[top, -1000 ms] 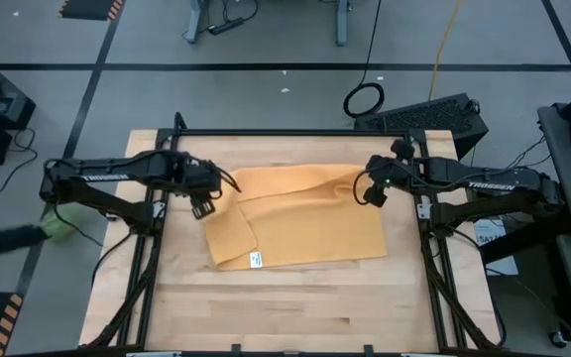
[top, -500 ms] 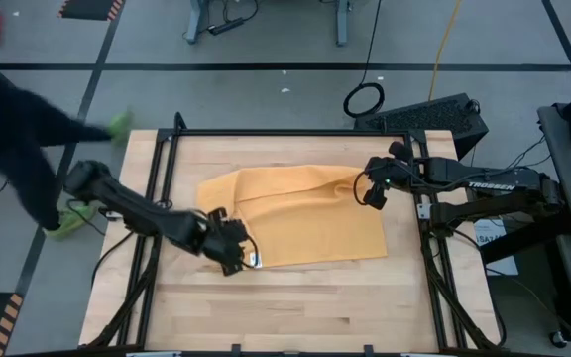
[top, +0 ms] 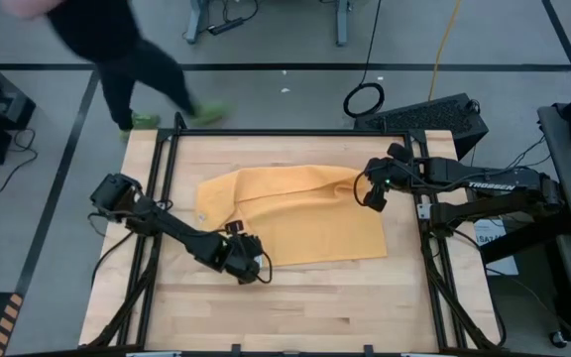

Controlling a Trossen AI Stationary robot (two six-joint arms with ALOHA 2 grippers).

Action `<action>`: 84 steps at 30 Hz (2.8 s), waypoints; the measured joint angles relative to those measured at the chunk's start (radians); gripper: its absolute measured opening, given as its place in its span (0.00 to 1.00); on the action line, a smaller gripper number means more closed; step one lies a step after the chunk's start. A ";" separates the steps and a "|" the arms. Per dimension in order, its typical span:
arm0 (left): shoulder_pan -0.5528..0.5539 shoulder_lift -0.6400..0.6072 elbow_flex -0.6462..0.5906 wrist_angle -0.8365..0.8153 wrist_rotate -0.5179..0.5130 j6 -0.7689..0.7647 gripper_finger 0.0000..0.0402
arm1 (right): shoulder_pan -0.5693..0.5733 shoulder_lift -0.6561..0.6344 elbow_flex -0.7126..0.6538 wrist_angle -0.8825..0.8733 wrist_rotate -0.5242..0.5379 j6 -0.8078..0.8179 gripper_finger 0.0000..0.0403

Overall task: Roll towel
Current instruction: Roll the yellow towel

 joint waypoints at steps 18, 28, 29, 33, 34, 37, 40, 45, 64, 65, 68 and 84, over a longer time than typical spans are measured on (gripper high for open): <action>0.048 -0.008 0.012 -0.057 0.034 -0.051 0.02 | 0.000 0.000 0.000 -0.032 -0.002 0.006 0.00; -0.089 -0.180 0.063 -0.008 0.055 -0.244 0.03 | 0.069 0.000 0.000 -0.123 -0.095 0.097 0.00; -0.104 -0.181 0.063 -0.013 0.056 -0.263 0.03 | 0.082 0.000 0.000 -0.126 -0.102 0.106 0.00; -0.143 -0.146 0.061 -0.027 -0.002 -0.323 0.05 | 0.125 0.000 0.000 -0.132 -0.104 0.132 0.00; -0.146 -0.127 0.061 -0.030 -0.012 -0.331 0.07 | 0.132 0.000 0.000 -0.132 -0.103 0.134 0.00; -0.139 -0.064 0.061 -0.003 0.031 -0.326 0.17 | 0.144 0.000 0.000 -0.132 -0.104 0.138 0.00; -0.141 -0.033 0.060 -0.006 0.127 -0.319 0.29 | 0.145 0.000 0.000 -0.132 -0.103 0.139 0.00; -0.199 -0.062 0.060 -0.010 0.158 -0.387 0.47 | 0.145 0.000 0.000 -0.143 -0.103 0.138 0.00; -0.263 0.048 0.061 0.162 -0.110 -0.305 0.51 | 0.145 0.000 0.000 -0.149 -0.103 0.135 0.00; -0.262 0.065 0.061 0.157 -0.089 -0.307 0.51 | 0.145 0.000 0.000 -0.149 -0.103 0.139 0.00; -0.262 0.111 0.061 0.143 -0.072 -0.306 0.50 | 0.145 0.000 0.000 -0.151 -0.103 0.148 0.00; -0.267 0.122 0.060 0.187 -0.130 -0.155 0.02 | 0.144 0.000 0.000 -0.151 -0.099 0.158 0.00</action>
